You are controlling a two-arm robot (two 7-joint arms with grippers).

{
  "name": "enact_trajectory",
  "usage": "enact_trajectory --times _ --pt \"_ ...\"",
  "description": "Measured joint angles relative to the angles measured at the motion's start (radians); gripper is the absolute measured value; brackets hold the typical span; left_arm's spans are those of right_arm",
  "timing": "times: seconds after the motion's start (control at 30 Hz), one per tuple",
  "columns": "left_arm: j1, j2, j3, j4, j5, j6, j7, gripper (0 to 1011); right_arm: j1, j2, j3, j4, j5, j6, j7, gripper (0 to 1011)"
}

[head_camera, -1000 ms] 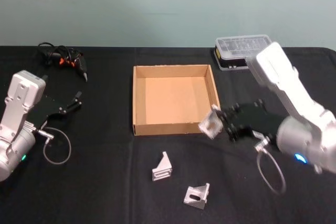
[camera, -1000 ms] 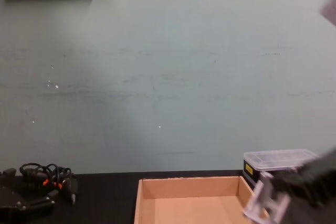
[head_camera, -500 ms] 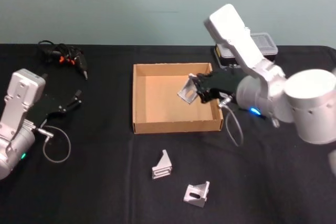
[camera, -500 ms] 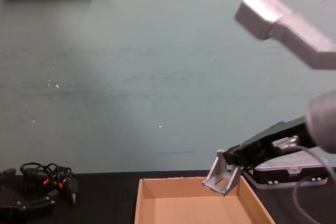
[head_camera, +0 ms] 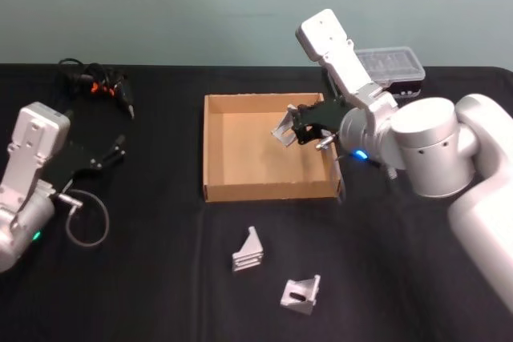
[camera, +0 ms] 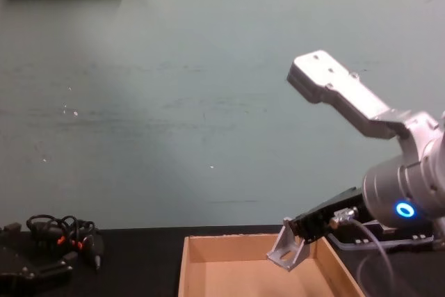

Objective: Use one hand to pick up the angle iron from the table and place it into the box.

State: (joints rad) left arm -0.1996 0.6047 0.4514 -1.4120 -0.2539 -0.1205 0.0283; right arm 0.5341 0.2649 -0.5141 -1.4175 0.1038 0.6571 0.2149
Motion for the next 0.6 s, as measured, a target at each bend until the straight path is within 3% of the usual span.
enact_trajectory --times 0.3,0.6 --pt "0.000 0.000 0.000 0.000 0.000 0.000 0.000 1000 0.023 -0.043 0.012 0.136 -0.020 -0.097 0.002 62" --pt "0.000 0.000 0.000 0.000 0.000 0.000 0.000 1000 0.030 -0.059 0.022 0.188 -0.031 -0.140 0.007 62"
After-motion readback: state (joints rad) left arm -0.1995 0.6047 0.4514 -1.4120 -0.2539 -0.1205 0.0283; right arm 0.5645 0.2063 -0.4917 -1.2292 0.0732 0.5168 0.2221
